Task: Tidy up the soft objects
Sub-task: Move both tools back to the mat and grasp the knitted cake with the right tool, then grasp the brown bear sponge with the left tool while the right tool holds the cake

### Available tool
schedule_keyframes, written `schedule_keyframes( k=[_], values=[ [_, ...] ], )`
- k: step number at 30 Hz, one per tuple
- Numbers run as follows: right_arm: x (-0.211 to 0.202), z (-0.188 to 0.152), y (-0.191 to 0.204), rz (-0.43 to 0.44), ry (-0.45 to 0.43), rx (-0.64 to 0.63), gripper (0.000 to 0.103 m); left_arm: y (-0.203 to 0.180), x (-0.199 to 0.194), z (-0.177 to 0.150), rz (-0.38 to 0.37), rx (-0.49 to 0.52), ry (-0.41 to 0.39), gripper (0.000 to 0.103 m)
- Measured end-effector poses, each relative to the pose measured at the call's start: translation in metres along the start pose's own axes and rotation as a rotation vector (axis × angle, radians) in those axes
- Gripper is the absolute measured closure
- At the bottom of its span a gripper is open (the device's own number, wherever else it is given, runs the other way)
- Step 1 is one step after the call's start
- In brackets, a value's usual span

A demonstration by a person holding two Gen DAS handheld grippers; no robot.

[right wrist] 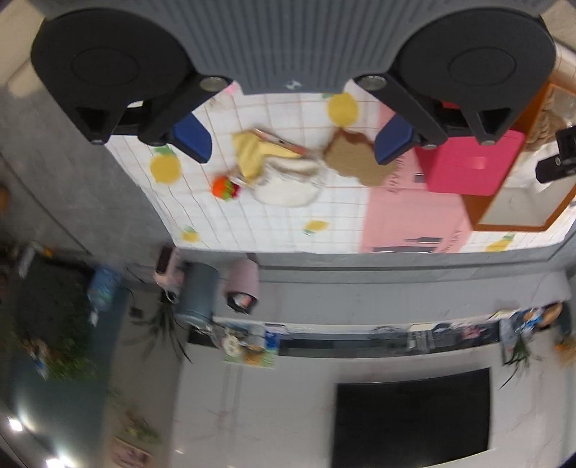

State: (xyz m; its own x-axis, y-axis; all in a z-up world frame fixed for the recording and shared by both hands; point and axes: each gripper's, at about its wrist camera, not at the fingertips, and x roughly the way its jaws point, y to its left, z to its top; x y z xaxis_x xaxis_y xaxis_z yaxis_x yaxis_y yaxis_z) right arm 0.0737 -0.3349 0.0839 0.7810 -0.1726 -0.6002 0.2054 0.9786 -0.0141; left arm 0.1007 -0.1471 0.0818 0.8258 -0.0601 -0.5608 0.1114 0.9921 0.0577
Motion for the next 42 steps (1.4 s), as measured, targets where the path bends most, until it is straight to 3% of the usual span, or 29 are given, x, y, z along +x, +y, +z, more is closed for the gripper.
schedule_keyframes(
  k=[6,9,15,20,25,29,32,33,39,40,42],
  values=[
    [0.061,-0.021,-0.054,-0.067,0.108,0.232,0.003,-0.057,0.027,-0.006,-0.075,0.025,0.066,0.016],
    [0.105,-0.038,-0.073,-0.095,0.204,0.329,0.003,-0.081,0.044,-0.010,-0.089,0.048,0.106,0.016],
    [0.172,-0.066,-0.086,-0.177,0.361,0.316,0.003,-0.107,0.077,-0.023,-0.064,0.083,0.165,0.016],
    [0.205,-0.073,-0.095,-0.233,0.403,0.278,0.002,-0.112,0.094,-0.031,-0.059,0.063,0.211,0.016],
    [0.224,-0.074,-0.115,-0.267,0.436,0.350,0.003,-0.121,0.098,-0.035,-0.024,0.147,0.152,0.016],
    [0.234,-0.078,-0.121,-0.268,0.465,0.356,0.002,-0.116,0.107,-0.034,-0.030,0.119,0.161,0.016],
    [0.231,-0.076,-0.121,-0.238,0.434,0.372,0.009,-0.112,0.116,-0.033,-0.051,0.084,0.184,0.016],
    [0.228,-0.073,-0.118,-0.228,0.411,0.360,0.018,-0.111,0.118,-0.033,-0.058,0.078,0.187,0.016],
    [0.238,-0.060,-0.080,-0.183,0.376,0.152,0.035,-0.112,0.132,-0.031,-0.091,0.038,0.213,0.016],
    [0.239,-0.058,-0.074,-0.165,0.369,0.122,0.043,-0.114,0.134,-0.031,-0.090,0.039,0.221,0.016],
    [0.241,-0.057,-0.065,-0.093,0.379,0.111,0.044,-0.118,0.141,-0.032,-0.077,0.039,0.228,0.016]
  ],
)
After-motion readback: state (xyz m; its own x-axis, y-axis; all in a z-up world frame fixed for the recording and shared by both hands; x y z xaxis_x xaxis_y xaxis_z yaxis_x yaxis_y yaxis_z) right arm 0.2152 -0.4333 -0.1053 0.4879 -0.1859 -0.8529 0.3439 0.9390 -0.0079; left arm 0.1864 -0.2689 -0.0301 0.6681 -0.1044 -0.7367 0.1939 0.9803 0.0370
